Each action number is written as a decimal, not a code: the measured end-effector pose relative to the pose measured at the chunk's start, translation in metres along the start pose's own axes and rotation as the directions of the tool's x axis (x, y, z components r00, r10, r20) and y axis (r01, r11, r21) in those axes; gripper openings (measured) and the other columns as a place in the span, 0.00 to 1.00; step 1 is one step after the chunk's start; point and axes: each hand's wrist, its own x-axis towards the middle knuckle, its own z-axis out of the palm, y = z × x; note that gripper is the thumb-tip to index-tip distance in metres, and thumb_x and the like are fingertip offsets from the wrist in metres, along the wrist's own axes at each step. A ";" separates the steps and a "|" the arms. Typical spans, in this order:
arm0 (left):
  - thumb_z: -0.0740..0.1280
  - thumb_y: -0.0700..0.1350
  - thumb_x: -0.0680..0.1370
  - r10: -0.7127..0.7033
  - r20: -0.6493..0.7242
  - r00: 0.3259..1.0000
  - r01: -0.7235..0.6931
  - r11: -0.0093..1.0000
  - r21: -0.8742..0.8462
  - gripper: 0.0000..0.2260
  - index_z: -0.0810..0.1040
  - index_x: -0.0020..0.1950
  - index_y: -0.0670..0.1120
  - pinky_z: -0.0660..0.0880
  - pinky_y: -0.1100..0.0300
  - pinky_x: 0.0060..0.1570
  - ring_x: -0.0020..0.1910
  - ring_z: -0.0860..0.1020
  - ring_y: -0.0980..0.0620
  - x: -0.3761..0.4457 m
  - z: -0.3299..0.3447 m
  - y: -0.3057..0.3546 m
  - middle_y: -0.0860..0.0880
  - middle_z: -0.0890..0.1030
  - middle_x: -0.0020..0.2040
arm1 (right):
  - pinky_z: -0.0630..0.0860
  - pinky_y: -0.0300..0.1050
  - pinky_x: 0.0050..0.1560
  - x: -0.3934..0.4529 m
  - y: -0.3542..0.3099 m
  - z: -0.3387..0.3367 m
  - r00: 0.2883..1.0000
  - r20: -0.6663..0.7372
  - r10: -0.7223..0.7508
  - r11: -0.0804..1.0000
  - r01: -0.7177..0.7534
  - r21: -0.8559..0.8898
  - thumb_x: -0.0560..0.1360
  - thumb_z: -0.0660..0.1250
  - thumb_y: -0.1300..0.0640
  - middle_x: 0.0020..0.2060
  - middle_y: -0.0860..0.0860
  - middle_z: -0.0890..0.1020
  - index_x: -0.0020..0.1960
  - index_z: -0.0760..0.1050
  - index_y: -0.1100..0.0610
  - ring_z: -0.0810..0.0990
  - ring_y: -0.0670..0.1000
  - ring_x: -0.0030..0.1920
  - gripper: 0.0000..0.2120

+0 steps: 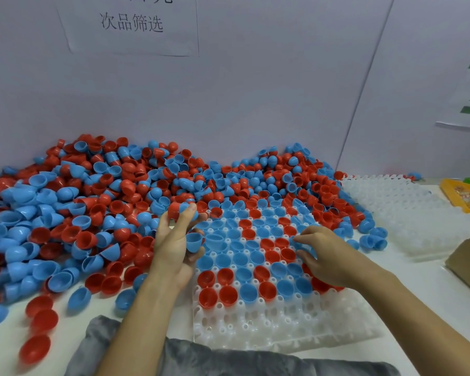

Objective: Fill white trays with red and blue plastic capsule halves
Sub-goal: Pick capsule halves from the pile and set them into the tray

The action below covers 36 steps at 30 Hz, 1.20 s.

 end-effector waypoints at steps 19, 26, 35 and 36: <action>0.76 0.53 0.66 -0.016 -0.007 1.000 0.016 1.000 -0.008 0.26 0.76 0.62 0.50 0.65 0.66 0.19 0.30 0.76 0.58 0.002 0.000 0.001 0.50 0.84 0.42 | 0.59 0.60 0.74 0.026 -0.001 0.003 0.993 -0.020 0.113 0.989 -0.114 -0.092 0.84 0.50 0.43 0.78 0.49 0.62 0.78 0.59 0.53 0.59 0.52 0.77 0.26; 0.75 0.52 0.67 -0.022 0.004 1.000 0.022 1.000 -0.018 0.24 0.76 0.61 0.50 0.65 0.66 0.19 0.29 0.76 0.58 0.003 -0.002 0.001 0.50 0.84 0.41 | 0.65 0.59 0.67 0.035 -0.003 0.011 0.995 0.049 0.082 0.994 -0.078 -0.079 0.84 0.48 0.42 0.57 0.44 0.75 0.52 0.69 0.48 0.72 0.48 0.64 0.15; 0.75 0.53 0.66 -0.011 -0.003 1.000 0.010 1.000 -0.012 0.29 0.75 0.65 0.48 0.64 0.66 0.19 0.30 0.75 0.57 0.003 -0.003 0.000 0.50 0.84 0.41 | 0.63 0.58 0.71 0.029 -0.019 -0.001 0.997 0.011 0.077 0.997 -0.077 -0.014 0.85 0.49 0.45 0.68 0.48 0.73 0.69 0.68 0.52 0.70 0.52 0.70 0.19; 0.75 0.53 0.67 -0.010 -0.002 1.000 0.010 1.000 -0.012 0.28 0.75 0.65 0.48 0.64 0.66 0.19 0.30 0.76 0.57 0.003 -0.003 0.000 0.50 0.84 0.41 | 0.62 0.58 0.72 0.027 -0.025 -0.002 0.999 -0.014 0.053 0.998 -0.053 0.016 0.85 0.50 0.45 0.72 0.48 0.70 0.74 0.65 0.52 0.67 0.52 0.73 0.21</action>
